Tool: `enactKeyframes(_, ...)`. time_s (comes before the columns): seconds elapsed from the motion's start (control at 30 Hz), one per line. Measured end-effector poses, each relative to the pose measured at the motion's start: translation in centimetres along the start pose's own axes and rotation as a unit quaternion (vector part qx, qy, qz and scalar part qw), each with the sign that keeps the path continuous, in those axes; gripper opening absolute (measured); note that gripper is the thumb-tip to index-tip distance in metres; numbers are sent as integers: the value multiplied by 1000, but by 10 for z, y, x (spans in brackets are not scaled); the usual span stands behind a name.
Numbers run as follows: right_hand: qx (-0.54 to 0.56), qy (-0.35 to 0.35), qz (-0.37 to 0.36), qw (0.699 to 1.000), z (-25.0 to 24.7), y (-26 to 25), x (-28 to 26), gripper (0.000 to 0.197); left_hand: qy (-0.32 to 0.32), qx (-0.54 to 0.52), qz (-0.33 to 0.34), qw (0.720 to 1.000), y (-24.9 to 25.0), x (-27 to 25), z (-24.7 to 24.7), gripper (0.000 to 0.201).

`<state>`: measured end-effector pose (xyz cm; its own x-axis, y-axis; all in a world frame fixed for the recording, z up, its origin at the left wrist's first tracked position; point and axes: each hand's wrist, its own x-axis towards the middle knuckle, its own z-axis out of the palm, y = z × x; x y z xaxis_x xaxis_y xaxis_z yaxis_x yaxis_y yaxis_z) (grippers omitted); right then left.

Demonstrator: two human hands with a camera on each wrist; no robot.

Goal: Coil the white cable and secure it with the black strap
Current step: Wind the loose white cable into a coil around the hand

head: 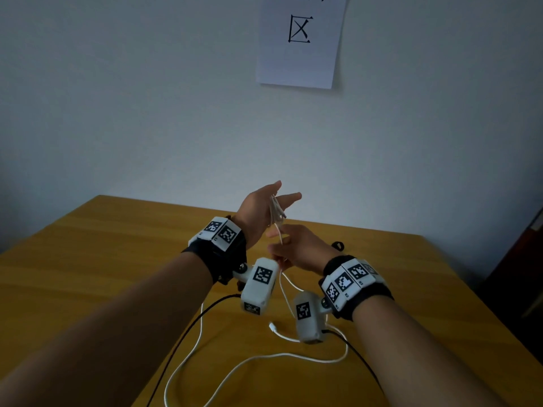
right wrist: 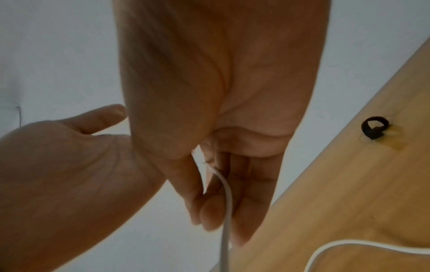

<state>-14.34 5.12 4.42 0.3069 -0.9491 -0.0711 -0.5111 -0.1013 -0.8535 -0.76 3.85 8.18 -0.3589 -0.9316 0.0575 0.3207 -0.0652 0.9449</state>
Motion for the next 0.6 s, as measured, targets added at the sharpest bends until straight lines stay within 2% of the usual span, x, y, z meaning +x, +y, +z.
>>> enactKeyframes(0.1, 17, -33, 22, 999, 1, -6, -5, 34, 41, 91, 49, 994, 0, 4, 2, 52)
enactKeyframes(0.2, -12, -57, 51, 997, 0, -9, -11, 30, 68, 209, 75, 973, -2, 2, 3, 39)
enactKeyframes(0.27, -45, -60, 53, 996, -3, -9, -14, 25, 73, 332, 87, 936, -6, 2, -7, 45)
enactKeyframes(0.33, -72, -47, 45, 995, -8, -7, -14, 23, 77, 441, 86, 890, -11, 3, -22, 65)
enactKeyframes(0.43, -100, -17, 36, 994, -16, -6, -13, 25, 67, 557, 51, 826, -14, 0, -37, 80)
enactKeyframes(0.47, -103, -17, 36, 994, -17, -5, -12, 25, 68, 576, 38, 813, -15, -2, -39, 82)
enactKeyframes(0.5, -104, -24, 36, 994, -17, -5, -13, 25, 72, 583, 27, 808, -17, -2, -41, 85)
enactKeyframes(0.6, -132, -50, 36, 989, -13, -5, -15, 27, 100, 558, 20, 823, -20, 0, -38, 81)
